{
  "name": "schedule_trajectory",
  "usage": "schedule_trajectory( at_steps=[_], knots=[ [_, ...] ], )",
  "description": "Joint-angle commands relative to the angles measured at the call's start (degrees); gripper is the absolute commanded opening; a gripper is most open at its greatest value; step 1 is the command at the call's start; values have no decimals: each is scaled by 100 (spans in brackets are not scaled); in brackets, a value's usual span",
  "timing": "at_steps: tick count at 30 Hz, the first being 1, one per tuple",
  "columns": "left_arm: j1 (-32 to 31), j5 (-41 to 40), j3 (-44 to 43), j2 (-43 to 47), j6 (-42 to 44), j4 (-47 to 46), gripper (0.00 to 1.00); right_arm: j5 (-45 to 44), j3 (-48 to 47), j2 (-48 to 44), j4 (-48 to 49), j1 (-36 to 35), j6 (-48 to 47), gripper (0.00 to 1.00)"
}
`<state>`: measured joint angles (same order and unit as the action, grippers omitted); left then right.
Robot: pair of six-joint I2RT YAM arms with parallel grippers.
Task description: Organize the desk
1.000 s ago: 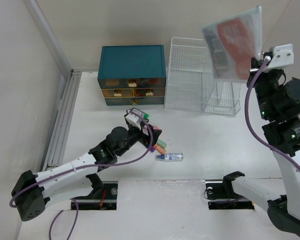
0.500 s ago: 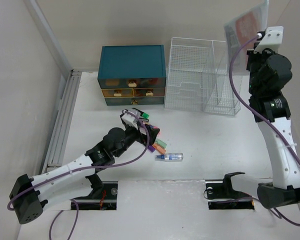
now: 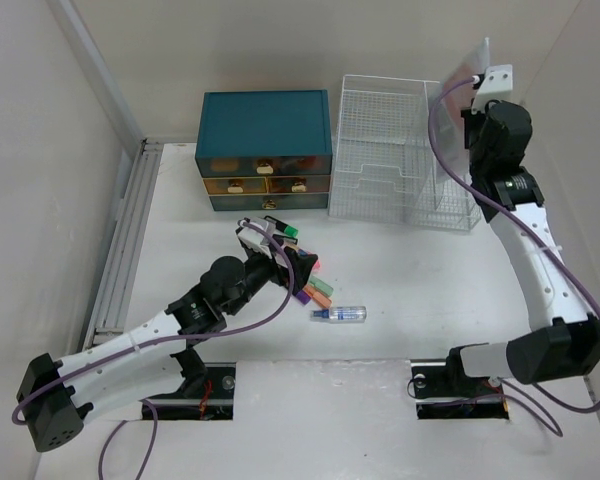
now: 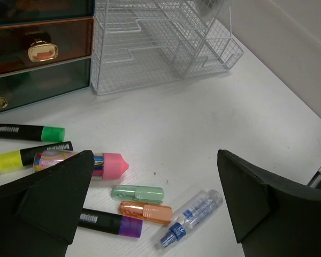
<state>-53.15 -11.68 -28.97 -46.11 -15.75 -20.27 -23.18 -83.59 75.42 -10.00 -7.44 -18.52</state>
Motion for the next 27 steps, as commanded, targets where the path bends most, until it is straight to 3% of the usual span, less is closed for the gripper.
schedule_trajectory(
  at_steps=[1, 11, 24, 25, 27],
  knots=[
    [-12, -62, -74, 93, -51, -196, 100, 164, -34, 182, 394, 24, 209, 0],
    [-12, -9, -74, 146, -51, -196, 100, 226, -201, 912, 323, 24, 429, 0],
    [-12, -9, 32, 251, -51, -196, 100, 402, -957, 1739, -494, 24, 209, 0],
    [-12, -9, 32, 251, -51, -196, 100, 402, -957, 1792, -494, 24, 209, 4],
    [-12, -9, 32, 251, -51, -196, 100, 463, -1028, 1792, -494, 24, 209, 29]
  ],
)
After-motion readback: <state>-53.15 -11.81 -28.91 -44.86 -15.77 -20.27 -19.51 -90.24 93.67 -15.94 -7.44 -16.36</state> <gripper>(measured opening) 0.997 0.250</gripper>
